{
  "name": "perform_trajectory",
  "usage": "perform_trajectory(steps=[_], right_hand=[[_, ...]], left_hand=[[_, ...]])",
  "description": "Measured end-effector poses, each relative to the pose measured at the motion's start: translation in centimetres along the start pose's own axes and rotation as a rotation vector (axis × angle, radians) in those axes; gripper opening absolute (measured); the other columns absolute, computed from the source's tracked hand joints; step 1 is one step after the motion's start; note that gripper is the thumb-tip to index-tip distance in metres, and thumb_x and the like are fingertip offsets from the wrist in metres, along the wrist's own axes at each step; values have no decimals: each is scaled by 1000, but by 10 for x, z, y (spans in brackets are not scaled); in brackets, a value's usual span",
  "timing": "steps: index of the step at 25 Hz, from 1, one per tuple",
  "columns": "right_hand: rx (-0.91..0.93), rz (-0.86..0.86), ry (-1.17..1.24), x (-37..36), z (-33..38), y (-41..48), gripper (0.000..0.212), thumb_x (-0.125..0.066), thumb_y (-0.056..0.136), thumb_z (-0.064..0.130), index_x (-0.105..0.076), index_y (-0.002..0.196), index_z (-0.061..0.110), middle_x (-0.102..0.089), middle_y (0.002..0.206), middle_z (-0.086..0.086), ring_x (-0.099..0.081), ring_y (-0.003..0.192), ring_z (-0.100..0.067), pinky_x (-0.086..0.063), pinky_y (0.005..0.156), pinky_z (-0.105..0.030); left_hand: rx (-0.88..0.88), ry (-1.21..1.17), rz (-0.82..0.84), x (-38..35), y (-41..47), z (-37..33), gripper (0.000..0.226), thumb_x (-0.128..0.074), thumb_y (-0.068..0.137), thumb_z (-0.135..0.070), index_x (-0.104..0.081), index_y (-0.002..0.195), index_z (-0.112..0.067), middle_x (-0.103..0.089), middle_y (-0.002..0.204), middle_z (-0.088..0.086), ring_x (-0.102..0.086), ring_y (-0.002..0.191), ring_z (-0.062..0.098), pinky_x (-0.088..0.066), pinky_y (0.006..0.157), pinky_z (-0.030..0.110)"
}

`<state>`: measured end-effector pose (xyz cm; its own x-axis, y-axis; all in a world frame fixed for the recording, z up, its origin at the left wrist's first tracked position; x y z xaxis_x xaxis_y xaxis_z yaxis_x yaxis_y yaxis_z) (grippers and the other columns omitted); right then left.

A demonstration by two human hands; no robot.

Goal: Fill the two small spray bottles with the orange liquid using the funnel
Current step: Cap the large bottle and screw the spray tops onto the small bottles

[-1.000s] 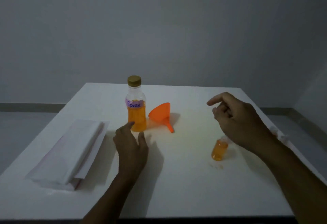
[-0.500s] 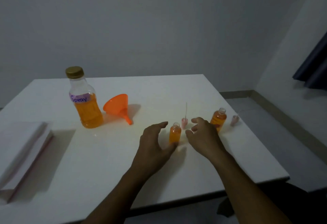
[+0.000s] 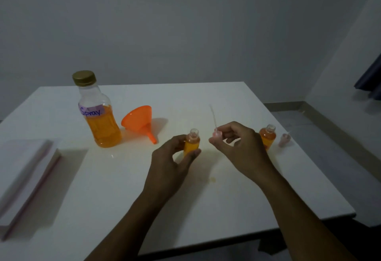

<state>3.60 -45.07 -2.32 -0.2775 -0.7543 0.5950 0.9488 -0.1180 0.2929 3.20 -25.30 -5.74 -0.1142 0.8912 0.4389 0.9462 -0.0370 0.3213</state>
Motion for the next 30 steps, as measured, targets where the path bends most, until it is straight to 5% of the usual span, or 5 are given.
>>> perform_trajectory(steps=[7, 14, 20, 24, 30], right_hand=[[112, 13, 32, 16, 23, -10, 28, -70, 88, 27, -73, 116, 21, -63, 107, 7, -65, 94, -8, -55, 74, -14], [175, -5, -38, 19, 32, -11, 28, -75, 85, 17, -74, 113, 22, -62, 105, 5, -61, 94, -3, -48, 74, -3], [301, 47, -79, 6, 56, -11, 31, -78, 81, 7, -74, 111, 15, -67, 108, 3, -61, 93, 1, -48, 77, 0], [253, 169, -62, -18, 66, -9, 37, -80, 81, 11, -64, 110, 28, -68, 104, 9, -64, 91, 1, -50, 74, -4], [253, 210, -109, -25, 63, -7, 14, -78, 82, 33, -70, 90, 25, -70, 87, 9, -63, 78, 1, -47, 62, -7]], left_hand=[[10, 36, -21, 18, -3, 18, 45, -69, 81, -39, -61, 122, -25, -64, 119, -9, -60, 100, 6, -48, 80, 7], [29, 52, -65, 26, -4, 21, 44, -72, 82, -33, -61, 122, -22, -65, 119, -6, -59, 102, 10, -52, 89, 27], [51, 63, -20, 22, -6, 18, 40, -70, 84, -31, -60, 122, -26, -62, 117, -16, -56, 101, 6, -45, 92, 24], [-3, 78, 29, 13, -10, 5, 37, -70, 84, -30, -61, 120, -30, -64, 113, -16, -56, 98, 5, -41, 87, 14], [-23, 152, 47, 13, -10, 3, 38, -69, 85, -30, -61, 122, -29, -65, 121, -10, -58, 104, 10, -32, 84, 5]])
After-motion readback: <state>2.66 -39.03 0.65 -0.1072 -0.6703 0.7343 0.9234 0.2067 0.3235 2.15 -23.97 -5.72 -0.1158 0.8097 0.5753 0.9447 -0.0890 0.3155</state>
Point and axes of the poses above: each hand's wrist, its own y-axis towards the middle knuckle, its own x-axis out of the back of the hand, z = x × y, the point moved 10 cm from there along y, towards the middle knuckle
